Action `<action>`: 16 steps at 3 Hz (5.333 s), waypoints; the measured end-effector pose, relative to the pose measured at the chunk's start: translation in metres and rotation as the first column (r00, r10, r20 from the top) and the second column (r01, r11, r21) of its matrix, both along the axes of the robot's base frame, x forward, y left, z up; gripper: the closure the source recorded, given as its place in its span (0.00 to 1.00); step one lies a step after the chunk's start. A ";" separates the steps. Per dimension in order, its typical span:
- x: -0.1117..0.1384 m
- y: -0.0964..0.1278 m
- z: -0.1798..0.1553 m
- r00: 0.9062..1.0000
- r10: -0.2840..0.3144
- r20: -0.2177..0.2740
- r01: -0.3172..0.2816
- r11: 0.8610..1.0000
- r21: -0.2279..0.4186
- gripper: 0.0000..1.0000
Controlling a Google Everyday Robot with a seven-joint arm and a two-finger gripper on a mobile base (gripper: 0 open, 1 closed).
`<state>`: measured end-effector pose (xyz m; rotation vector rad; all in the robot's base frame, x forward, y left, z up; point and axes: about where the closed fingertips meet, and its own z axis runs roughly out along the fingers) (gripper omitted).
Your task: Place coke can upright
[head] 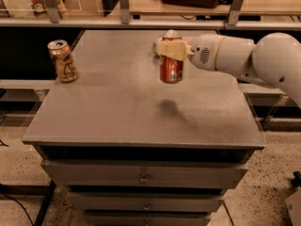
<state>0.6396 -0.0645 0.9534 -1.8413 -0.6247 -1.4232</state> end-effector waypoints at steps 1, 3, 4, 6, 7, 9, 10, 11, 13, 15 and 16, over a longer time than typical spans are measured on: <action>0.000 0.001 0.001 1.000 0.000 0.002 0.000 1.000 -0.003 1.00; -0.003 -0.005 0.006 0.995 0.043 0.090 -0.042 0.999 -0.015 1.00; -0.012 -0.008 0.016 0.984 0.089 0.157 -0.085 0.996 -0.028 1.00; -0.017 -0.018 0.018 0.955 0.172 0.241 -0.162 0.985 -0.064 1.00; -0.014 -0.030 0.014 0.943 0.196 0.270 -0.189 0.981 -0.053 1.00; -0.011 -0.062 -0.001 0.929 0.192 0.316 -0.199 0.980 -0.011 1.00; -0.011 -0.073 -0.006 0.924 0.195 0.330 -0.206 0.979 -0.003 1.00; -0.015 -0.083 -0.010 0.915 0.204 0.348 -0.219 0.976 0.003 1.00; -0.027 -0.104 -0.016 0.902 0.193 0.386 -0.198 0.980 -0.029 0.82; -0.033 -0.121 -0.032 0.902 0.148 0.407 -0.153 0.988 -0.020 0.36; -0.041 -0.126 -0.034 0.906 0.138 0.401 -0.145 0.989 -0.012 0.12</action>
Offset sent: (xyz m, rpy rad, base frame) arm 0.0012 -0.0038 0.0010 -0.0151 -0.0695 0.0178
